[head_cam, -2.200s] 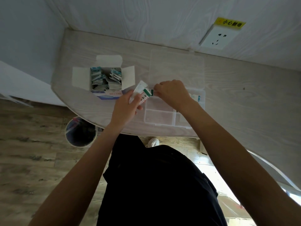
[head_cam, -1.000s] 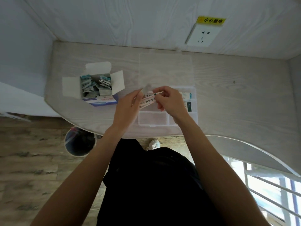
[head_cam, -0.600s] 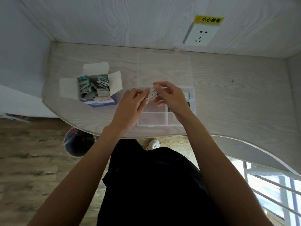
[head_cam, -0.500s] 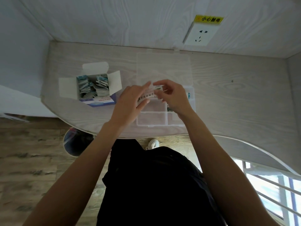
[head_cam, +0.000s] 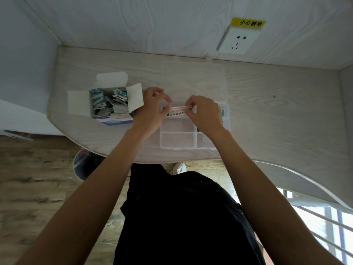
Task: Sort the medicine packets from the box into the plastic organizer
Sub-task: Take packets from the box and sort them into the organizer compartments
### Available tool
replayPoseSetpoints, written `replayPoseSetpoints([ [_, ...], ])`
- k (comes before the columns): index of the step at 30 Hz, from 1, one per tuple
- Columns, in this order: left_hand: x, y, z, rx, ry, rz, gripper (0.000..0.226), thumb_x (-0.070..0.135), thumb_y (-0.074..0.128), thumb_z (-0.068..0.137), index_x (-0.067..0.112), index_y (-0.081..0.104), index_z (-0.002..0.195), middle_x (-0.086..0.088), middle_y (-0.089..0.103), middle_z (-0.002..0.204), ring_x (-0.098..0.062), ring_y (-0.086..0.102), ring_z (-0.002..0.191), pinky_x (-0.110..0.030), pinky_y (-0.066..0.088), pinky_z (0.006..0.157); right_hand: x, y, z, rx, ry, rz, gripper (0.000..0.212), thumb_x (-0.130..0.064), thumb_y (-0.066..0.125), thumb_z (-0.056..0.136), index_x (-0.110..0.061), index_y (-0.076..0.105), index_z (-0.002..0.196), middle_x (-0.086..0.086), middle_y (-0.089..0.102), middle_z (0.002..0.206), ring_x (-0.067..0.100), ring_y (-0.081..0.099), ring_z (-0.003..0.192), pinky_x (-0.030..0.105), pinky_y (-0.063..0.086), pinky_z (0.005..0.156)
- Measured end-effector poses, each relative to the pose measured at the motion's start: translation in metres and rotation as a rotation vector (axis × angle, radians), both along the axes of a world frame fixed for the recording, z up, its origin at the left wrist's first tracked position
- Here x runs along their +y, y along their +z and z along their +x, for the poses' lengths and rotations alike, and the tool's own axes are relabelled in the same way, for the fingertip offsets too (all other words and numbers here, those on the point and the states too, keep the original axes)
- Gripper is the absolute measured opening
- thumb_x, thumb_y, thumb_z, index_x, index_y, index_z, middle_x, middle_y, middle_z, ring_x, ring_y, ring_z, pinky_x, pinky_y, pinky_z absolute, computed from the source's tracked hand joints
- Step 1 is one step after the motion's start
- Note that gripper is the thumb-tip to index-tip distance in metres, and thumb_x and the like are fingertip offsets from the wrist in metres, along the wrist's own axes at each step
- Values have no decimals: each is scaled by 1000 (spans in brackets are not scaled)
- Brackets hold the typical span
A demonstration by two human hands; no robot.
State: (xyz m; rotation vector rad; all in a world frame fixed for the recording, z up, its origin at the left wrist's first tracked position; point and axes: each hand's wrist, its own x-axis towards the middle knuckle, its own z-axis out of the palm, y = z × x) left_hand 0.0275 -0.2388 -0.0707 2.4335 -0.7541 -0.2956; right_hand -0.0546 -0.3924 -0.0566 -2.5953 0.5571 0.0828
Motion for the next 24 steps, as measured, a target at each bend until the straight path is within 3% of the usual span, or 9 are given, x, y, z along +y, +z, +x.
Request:
replayPoseSetpoints([
  [3,2,-3,2,-71,-68,56,10,26,65,83,22,67,92,0,50,127,-22,40,118,-29,32,98,0,-1,0,32,85,-138,23,-31,51,95,-19,65,107,-2,63,101,18,61,85,26,39,66],
  [6,3,-6,1,-110,-102,104,15,27,63,86,20,70,97,-2,50,131,-26,37,123,-37,34,100,3,-1,2,107,149,-264,26,-31,44,98,-17,64,108,0,63,100,22,61,85,28,38,63],
  [11,1,-5,2,-118,-144,194,25,31,54,91,17,70,106,-1,46,137,-27,30,129,-38,27,104,12,3,7,181,156,-322,21,-25,43,99,-13,57,108,6,64,94,24,60,80,30,36,61],
  [16,1,-6,3,-71,-130,183,25,31,55,90,17,69,106,-1,46,136,-24,28,130,-34,25,105,13,9,1,53,-45,60,25,-18,52,94,-15,61,117,8,69,103,25,65,89,35,52,78],
  [20,2,-5,4,-54,-136,170,26,30,56,91,17,69,108,-2,46,136,-26,27,130,-37,25,107,8,17,-6,59,39,-123,21,-16,44,97,-13,57,112,5,67,100,24,64,82,34,50,69],
  [24,3,-4,3,-63,-147,163,27,31,56,90,16,68,109,-3,47,136,-26,27,130,-34,23,106,12,15,-5,143,126,-227,16,-8,39,95,-11,51,107,7,64,91,24,56,70,32,38,58],
])
